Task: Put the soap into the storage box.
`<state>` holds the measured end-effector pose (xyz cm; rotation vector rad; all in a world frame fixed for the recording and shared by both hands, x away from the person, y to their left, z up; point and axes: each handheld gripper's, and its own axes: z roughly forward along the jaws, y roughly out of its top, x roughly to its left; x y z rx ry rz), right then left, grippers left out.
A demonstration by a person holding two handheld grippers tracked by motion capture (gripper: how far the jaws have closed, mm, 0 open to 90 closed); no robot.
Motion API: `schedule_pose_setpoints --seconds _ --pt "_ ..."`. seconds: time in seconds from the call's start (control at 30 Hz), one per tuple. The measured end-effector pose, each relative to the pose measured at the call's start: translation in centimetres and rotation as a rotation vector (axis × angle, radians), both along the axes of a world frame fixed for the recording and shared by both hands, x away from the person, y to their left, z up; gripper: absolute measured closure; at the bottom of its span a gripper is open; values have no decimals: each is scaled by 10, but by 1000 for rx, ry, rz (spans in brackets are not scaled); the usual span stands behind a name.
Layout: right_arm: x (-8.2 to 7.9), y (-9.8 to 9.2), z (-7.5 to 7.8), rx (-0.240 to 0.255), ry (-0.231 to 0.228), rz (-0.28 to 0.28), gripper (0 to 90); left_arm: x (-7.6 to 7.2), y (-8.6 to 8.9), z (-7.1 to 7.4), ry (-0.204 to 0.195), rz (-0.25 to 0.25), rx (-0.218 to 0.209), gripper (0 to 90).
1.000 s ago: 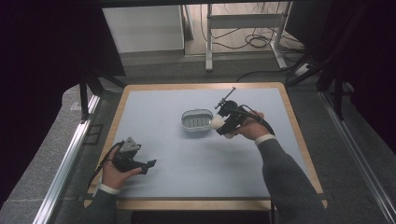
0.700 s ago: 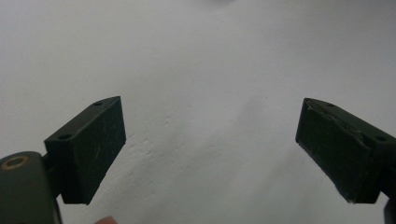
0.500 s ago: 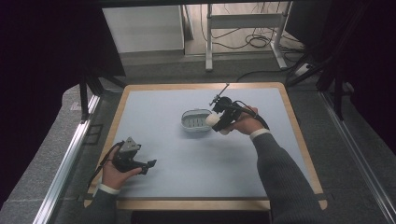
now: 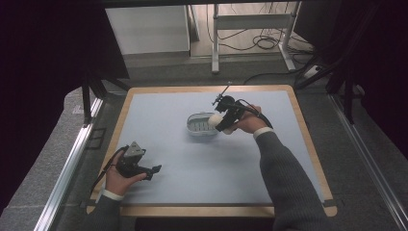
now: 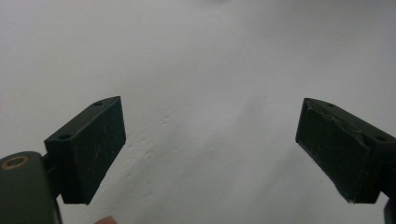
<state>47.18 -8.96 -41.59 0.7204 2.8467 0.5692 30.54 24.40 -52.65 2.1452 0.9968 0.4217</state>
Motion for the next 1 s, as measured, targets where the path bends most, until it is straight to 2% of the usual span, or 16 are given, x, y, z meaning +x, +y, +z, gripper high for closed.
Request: schedule_pose_setpoints --seconds 0.37,0.6,0.77,1.0 --pt "12 12 -1 6 -3 23 497 0 0 0 0 -1 -2 89" --pt "16 17 -3 -1 3 44 497 0 0 0 -1 -2 -4 89" --pt "20 22 -5 12 19 63 497 0 0 1 -1 -3 -15 89" --pt "25 29 -8 7 13 73 497 0 0 1 3 -6 -11 89"
